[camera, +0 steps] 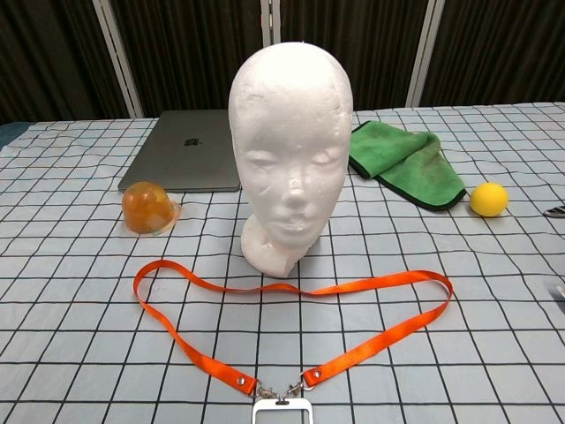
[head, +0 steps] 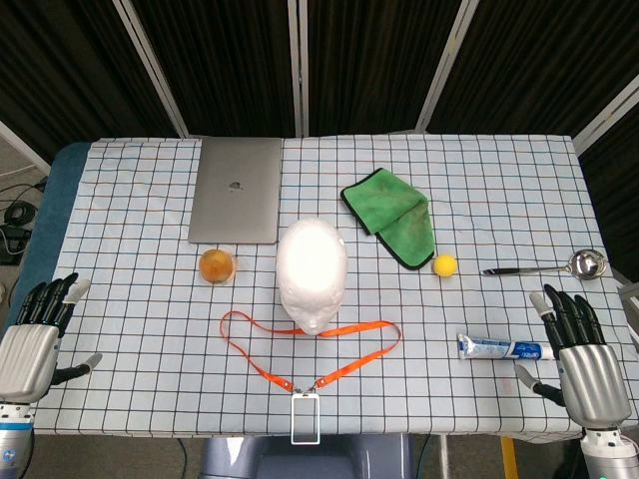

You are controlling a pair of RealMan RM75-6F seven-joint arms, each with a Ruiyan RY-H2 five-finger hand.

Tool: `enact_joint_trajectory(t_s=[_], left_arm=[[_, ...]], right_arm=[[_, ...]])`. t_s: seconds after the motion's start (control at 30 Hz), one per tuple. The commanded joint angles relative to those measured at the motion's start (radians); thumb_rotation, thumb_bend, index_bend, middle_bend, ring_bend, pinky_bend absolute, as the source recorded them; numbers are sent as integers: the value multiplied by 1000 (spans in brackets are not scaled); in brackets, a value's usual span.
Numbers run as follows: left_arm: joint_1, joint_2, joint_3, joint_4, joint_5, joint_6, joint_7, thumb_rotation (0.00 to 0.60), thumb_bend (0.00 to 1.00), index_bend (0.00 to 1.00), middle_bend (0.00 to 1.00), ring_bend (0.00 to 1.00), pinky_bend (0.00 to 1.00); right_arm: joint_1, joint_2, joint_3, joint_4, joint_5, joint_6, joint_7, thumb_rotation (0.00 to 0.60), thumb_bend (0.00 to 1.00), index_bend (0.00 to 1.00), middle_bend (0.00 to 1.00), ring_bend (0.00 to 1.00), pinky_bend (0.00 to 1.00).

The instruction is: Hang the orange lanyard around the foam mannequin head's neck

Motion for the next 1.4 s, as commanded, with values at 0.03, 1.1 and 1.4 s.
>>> enact_joint_trajectory(t_s=[0.03, 1.1, 1.4], left_arm=[[0, -1, 0, 2, -1, -2, -1, 600, 0, 0, 0, 0, 0], [-81, -85, -58, 82, -190, -145, 74, 600, 0, 0, 0, 0, 0], [-93, -89, -65, 92, -214, -158, 72, 600, 0, 0, 0, 0, 0]], right_arm=[[2, 3, -3, -4, 4, -10, 3, 600, 0, 60, 0, 0, 0], [487, -316, 124, 147, 482, -723, -199, 600, 286, 454, 0, 0, 0], [528, -396, 107, 195, 542, -717, -283, 600, 305, 491, 0, 0, 0]])
